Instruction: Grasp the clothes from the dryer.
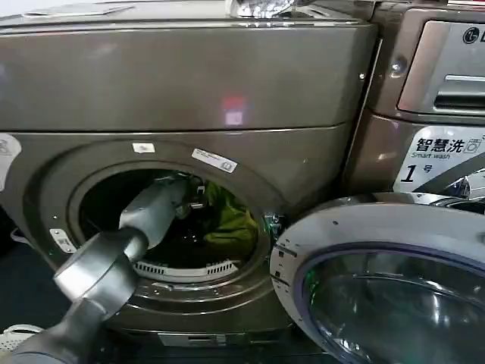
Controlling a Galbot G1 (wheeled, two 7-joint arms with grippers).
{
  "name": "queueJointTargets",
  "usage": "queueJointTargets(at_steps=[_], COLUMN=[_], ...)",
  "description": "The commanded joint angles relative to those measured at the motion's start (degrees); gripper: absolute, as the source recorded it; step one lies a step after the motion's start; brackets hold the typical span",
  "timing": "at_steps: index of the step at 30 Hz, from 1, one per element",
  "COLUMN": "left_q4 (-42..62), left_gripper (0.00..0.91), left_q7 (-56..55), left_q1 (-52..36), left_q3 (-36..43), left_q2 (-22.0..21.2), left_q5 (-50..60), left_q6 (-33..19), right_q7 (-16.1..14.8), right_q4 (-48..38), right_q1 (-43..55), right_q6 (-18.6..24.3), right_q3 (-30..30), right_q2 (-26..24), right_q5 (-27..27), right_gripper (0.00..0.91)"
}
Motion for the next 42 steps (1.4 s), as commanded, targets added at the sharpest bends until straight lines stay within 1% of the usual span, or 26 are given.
queueJointTargets(at_steps=[1, 7, 10, 12, 17, 22, 27, 30, 32, 36, 39, 42], left_q4=[-0.3, -1.3, -4.3, -5.4, -7.1, -8.9, -8.5, -9.1, -8.8, -9.6, -10.4, -10.9], left_gripper=[0.0, 0.0, 0.0, 0.0, 0.0, 0.0, 0.0, 0.0, 0.0, 0.0, 0.0, 0.0], left_q7=[-0.2, -3.8, -5.3, -6.9, -11.2, -18.5, -29.0, -35.0, -38.9, -46.1, -52.3, -56.3], left_q1=[-0.4, -0.2, 0.4, 0.6, 1.4, 3.1, 4.9, 6.1, 6.5, 7.2, 7.6, 7.6], left_q3=[-0.5, -4.4, -6.4, -10.0, -14.2, -18.5, -22.7, -23.7, -27.0, -28.8, -29.7, -30.6], left_q2=[0.1, 0.5, 1.7, 1.9, 2.6, 2.3, 1.5, 1.0, 0.6, -0.1, -0.5, -1.2], left_q5=[-0.7, -4.8, -6.3, -6.7, -8.7, -13.5, -17.8, -20.5, -20.7, -25.8, -28.6, -31.4], left_q6=[0.3, 2.0, 2.6, 3.0, 3.4, 4.3, 3.4, 3.1, 2.5, 1.7, 0.0, -0.7], right_q7=[0.1, 0.1, 0.0, 0.1, 0.0, 0.0, -0.1, -0.1, -0.2, -0.3, -0.4, -0.5], right_q4=[0.0, 0.0, -0.1, 0.0, 0.2, 0.3, 0.2, 0.1, 0.2, 0.1, 0.0, -0.1], right_q1=[0.1, 0.1, 0.0, 0.1, 0.3, 0.3, 0.3, 0.4, 0.5, 0.9, 1.1, 1.2], right_q6=[0.0, 0.0, 0.0, 0.0, 0.0, 0.1, 0.2, 0.2, 0.3, 0.4, 0.4, 0.5], right_q3=[0.0, 0.0, 0.0, -0.1, -0.4, -0.7, -0.7, -0.8, -1.1, -1.5, -2.0, -2.2], right_q2=[0.1, 0.0, -0.1, -0.1, 0.0, 0.0, -0.1, -0.1, -0.1, -0.2, -0.3, -0.5], right_q5=[0.0, 0.0, 0.0, 0.0, 0.0, -0.1, 0.0, 0.0, -0.1, -0.1, -0.2, -0.2], right_gripper=[0.907, 0.907, 0.907, 0.907, 0.907, 0.907, 0.907, 0.907, 0.907, 0.907, 0.907, 0.907])
